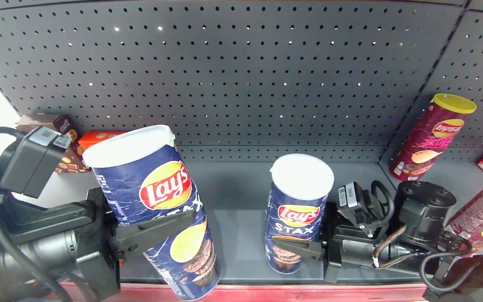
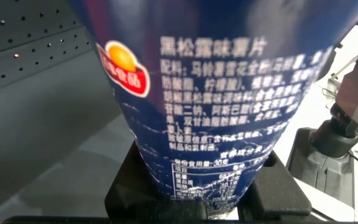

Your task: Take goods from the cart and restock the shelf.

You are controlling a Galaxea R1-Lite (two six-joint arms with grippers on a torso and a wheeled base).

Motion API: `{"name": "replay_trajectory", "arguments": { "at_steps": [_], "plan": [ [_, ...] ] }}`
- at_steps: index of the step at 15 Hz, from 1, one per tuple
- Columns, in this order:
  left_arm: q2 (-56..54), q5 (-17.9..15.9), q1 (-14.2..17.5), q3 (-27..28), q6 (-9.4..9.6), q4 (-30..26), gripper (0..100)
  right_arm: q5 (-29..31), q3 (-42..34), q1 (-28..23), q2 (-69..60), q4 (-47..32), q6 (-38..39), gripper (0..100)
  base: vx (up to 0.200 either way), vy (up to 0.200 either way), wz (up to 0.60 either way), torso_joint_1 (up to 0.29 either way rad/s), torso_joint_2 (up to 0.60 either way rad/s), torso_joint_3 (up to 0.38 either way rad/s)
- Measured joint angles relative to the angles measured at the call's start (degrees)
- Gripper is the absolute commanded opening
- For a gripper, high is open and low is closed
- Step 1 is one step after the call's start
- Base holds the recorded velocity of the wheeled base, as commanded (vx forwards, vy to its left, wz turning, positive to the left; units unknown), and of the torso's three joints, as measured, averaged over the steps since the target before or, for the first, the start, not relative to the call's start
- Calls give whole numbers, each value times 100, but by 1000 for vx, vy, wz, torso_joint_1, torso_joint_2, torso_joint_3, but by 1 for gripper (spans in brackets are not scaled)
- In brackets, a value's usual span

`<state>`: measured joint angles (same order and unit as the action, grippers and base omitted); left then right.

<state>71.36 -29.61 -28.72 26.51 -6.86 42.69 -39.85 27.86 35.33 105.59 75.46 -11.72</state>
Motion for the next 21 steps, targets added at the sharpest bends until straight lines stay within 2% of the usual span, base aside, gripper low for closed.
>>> {"name": "replay_trajectory", "arguments": {
  "at_steps": [1,2,7,11,17,21],
  "plan": [
    [-1,0,1,-6,0,0,0,4,1,-2,50,2,-2,0,0,0,0,0,0,0],
    [-1,0,6,-15,-2,0,0,9,6,-2,94,24,-13,100,0,0,0,0,0,0],
    [-12,0,9,-59,-6,0,0,176,-84,-5,206,126,-51,100,0,0,0,0,0,0],
    [-76,0,15,-107,-5,0,0,329,-457,-96,-265,118,-43,100,0,0,0,0,0,0],
    [-227,0,11,-254,2,-2,0,780,-1603,-171,-1844,-49,-7,100,0,0,0,0,0,0],
    [-336,-2,6,-229,2,0,0,1360,-2278,-356,-3191,-619,6,100,0,0,0,0,0,0]
  ]
}}
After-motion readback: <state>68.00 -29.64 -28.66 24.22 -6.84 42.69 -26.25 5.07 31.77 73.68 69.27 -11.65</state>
